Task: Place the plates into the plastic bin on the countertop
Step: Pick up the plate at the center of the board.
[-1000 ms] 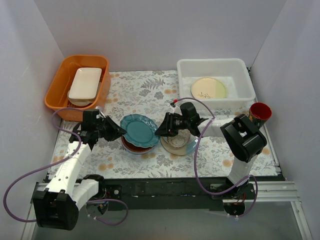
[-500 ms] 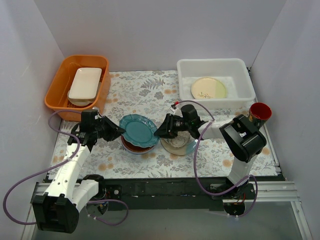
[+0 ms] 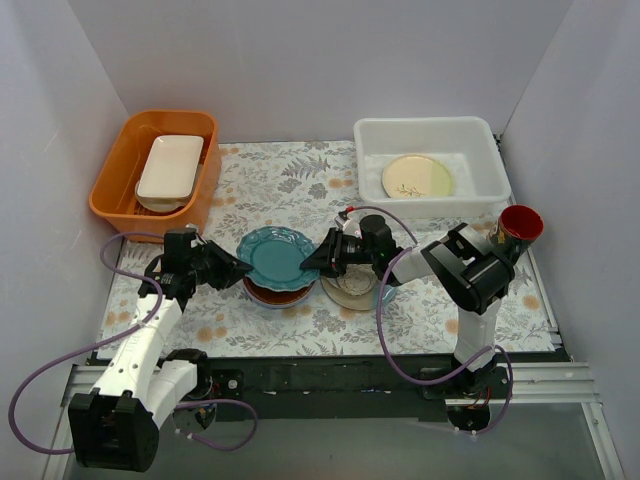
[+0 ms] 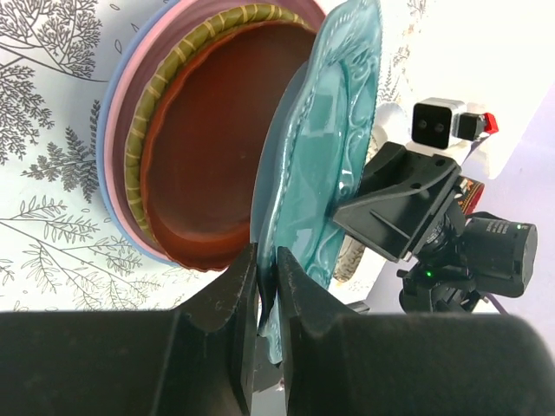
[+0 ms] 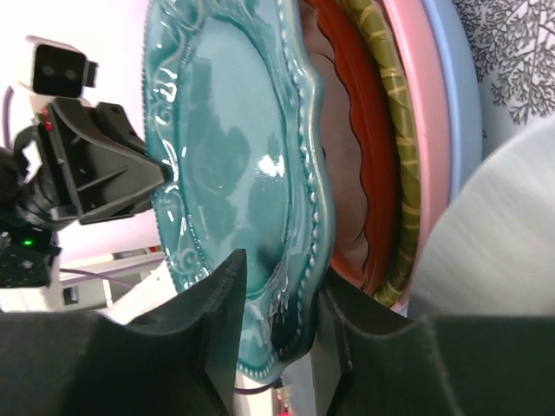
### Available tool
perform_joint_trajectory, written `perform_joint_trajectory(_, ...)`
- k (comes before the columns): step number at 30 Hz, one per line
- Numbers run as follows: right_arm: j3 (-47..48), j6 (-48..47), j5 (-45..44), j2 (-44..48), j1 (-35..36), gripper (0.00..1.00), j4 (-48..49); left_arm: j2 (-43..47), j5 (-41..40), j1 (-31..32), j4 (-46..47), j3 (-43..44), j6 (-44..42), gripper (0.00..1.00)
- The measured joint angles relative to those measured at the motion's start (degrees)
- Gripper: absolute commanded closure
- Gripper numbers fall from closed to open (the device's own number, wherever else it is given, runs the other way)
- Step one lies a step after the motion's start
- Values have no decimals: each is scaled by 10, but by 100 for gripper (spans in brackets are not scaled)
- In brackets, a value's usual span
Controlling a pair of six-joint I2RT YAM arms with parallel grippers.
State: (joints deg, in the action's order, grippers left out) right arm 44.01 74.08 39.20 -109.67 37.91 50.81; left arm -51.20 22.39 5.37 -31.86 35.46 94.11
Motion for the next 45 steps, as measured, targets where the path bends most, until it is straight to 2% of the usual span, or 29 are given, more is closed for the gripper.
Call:
perform_joint_trajectory(2,9,-10,0,0,4,75,-20,0,0,0,3,0,0,100)
perform_joint_trajectory(6,18,-10,5,1,3,99,-42,0,-8,-2,-6,0,-5,100)
perform_joint_trajectory(22,31,-26,-4,34,2,99,-112,2,-6,-4,-8,-1,-23,100)
perform_joint_trajectory(23,31,-30,-7,41,2,99,-120,3,-5,-4,-7,0,-23,93)
perform_joint_trajectory(26,31,-39,-14,59,2,99,-140,9,-2,-4,-7,1,-25,82)
perform_joint_trajectory(27,31,-43,-16,66,3,99,-147,13,0,-4,-7,2,-27,75)
perform_joint_trajectory(31,31,-71,-22,97,12,99,-172,22,9,5,-8,2,-40,67)
perform_joint_trajectory(33,31,-85,-21,113,20,99,-183,23,15,8,-9,2,-43,57)
perform_joint_trajectory(34,31,-93,-21,120,23,99,-189,23,21,8,-8,2,-45,44)
perform_joint_trajectory(36,31,-105,-19,131,27,99,-202,23,25,9,-6,2,-49,33)
perform_joint_trajectory(37,31,-111,-17,135,29,99,-208,24,26,9,-7,2,-50,22)
perform_joint_trajectory(41,31,-127,-16,141,31,99,-225,31,26,9,-8,2,-52,2)
perform_joint_trajectory(45,31,-137,-18,146,31,99,-250,43,24,9,-14,2,-54,2)
